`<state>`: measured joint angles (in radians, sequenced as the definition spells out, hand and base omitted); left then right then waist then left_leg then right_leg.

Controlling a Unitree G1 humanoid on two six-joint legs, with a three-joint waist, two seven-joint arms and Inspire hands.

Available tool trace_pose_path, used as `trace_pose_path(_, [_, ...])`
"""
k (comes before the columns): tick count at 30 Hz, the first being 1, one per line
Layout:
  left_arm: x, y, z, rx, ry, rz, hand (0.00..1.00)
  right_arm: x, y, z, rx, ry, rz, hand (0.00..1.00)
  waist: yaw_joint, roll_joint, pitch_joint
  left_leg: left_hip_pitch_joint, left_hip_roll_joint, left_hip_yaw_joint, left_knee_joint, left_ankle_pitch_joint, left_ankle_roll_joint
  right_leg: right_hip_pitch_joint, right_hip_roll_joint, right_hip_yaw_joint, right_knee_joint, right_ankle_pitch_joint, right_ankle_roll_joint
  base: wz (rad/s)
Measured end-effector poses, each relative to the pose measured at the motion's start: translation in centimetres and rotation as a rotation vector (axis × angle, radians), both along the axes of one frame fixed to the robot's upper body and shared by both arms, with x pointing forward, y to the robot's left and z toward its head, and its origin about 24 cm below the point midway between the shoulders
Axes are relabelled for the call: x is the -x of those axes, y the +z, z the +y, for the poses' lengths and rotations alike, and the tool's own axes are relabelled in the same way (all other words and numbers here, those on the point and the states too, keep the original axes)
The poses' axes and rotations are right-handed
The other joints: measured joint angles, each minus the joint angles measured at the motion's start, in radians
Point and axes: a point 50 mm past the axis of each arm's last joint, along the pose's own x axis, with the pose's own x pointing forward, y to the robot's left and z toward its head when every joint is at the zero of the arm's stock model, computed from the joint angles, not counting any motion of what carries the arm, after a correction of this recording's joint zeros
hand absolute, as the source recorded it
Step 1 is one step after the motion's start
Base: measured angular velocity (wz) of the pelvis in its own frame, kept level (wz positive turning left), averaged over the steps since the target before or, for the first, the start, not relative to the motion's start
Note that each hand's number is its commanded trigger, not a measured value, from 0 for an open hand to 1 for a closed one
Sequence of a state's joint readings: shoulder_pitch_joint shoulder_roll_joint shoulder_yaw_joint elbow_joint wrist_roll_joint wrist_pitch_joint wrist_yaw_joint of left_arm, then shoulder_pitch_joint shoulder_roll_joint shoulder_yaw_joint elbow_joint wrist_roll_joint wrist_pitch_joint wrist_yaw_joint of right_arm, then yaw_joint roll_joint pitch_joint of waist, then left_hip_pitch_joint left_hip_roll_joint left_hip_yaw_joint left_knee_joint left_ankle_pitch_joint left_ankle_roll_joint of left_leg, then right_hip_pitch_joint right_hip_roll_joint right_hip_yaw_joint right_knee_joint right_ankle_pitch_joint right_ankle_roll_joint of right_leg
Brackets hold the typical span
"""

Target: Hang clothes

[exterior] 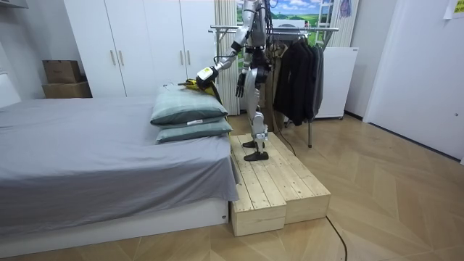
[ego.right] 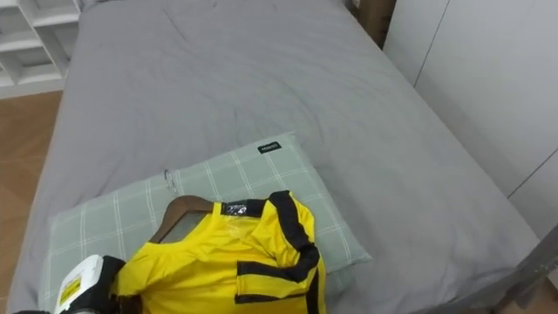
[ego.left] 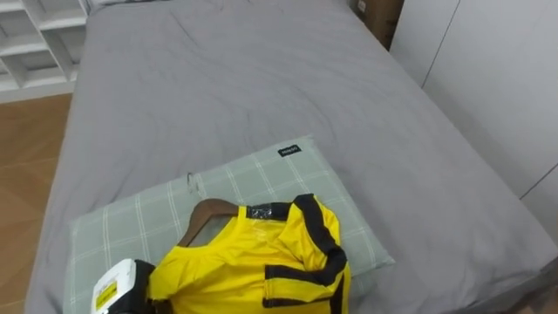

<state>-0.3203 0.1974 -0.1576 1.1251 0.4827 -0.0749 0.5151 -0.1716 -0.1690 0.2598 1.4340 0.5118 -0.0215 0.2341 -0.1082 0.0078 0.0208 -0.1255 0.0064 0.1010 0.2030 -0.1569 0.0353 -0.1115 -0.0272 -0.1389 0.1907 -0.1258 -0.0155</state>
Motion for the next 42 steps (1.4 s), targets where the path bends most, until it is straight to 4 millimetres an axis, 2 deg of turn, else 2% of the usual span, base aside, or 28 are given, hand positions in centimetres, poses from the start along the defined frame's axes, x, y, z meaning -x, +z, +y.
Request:
trace_pose_path(5, [0.1, 0.7, -0.5, 0.037, 0.020, -0.104, 1.00, 1.3, -0.3, -0.2, 0.002, -0.025, 0.018, 0.00, 0.003, -0.001, -0.0023, 0.034, -0.002, -0.007, -0.005, 0.000, 0.000, 0.038, 0.000, 0.001, -0.008, -0.003, 0.003, 0.04])
trace_pose_path(7, [0.2, 0.8, -0.7, 0.047, 0.018, -0.136, 1.00, 1.7, -0.4, -0.2, 0.002, -0.028, 0.026, 0.00, 0.003, -0.003, -0.0056, 0.053, -0.003, -0.007, -0.008, 0.000, 0.000, 0.061, 0.000, 0.000, -0.015, -0.004, 0.004, 0.00])
trace_pose_path(10, [0.7, 0.7, -0.7, 0.059, 0.020, -0.155, 1.00, 2.1, -0.5, -0.2, -0.001, -0.043, 0.035, 0.00, 0.005, -0.012, -0.0162, 0.068, -0.003, -0.008, -0.008, 0.000, 0.000, 0.080, 0.000, -0.001, -0.023, -0.005, 0.005, 0.00])
trace_pose_path(12, [0.7, 0.8, -0.7, 0.082, 0.035, -0.169, 1.00, 2.2, -0.5, -0.3, 0.004, -0.046, 0.035, 0.00, 0.007, -0.016, -0.0186, 0.069, -0.003, -0.009, -0.006, 0.000, -0.001, 0.084, 0.001, -0.002, -0.025, -0.006, 0.005, 0.02])
trace_pose_path(21, [0.1, 2.2, -1.0, 0.147, 0.072, -0.275, 1.00, 3.3, -0.7, -0.2, -0.003, -0.081, 0.033, 0.00, 0.007, -0.015, -0.0190, 0.098, -0.004, -0.023, -0.008, -0.001, -0.001, 0.124, 0.002, -0.009, -0.040, -0.006, 0.006, 0.03])
trace_pose_path(28, [0.5, 2.4, -0.8, 0.170, 0.112, -0.315, 1.00, 4.4, -0.9, -0.6, 0.014, -0.134, 0.054, 0.00, 0.008, -0.015, -0.0190, 0.134, -0.005, -0.022, -0.026, -0.001, -0.002, 0.149, 0.002, -0.007, -0.040, -0.008, 0.006, 0.00])
trace_pose_path(36, [1.3, 2.5, -0.8, 0.180, 0.123, -0.339, 1.00, 4.3, -0.8, -0.6, 0.013, -0.154, 0.047, 0.00, 0.008, -0.014, -0.0184, 0.158, -0.005, -0.021, -0.038, -0.003, -0.003, 0.166, 0.004, -0.005, -0.042, -0.009, 0.006, 0.00])
trace_pose_path(42, [1.0, 3.1, -1.0, 0.183, 0.123, -0.405, 1.00, 3.3, -0.6, -0.5, 0.018, -0.143, -0.001, 0.00, 0.010, -0.007, -0.0138, 0.161, -0.004, -0.021, -0.038, -0.003, -0.003, 0.168, 0.005, -0.003, -0.040, -0.009, 0.006, 0.00])
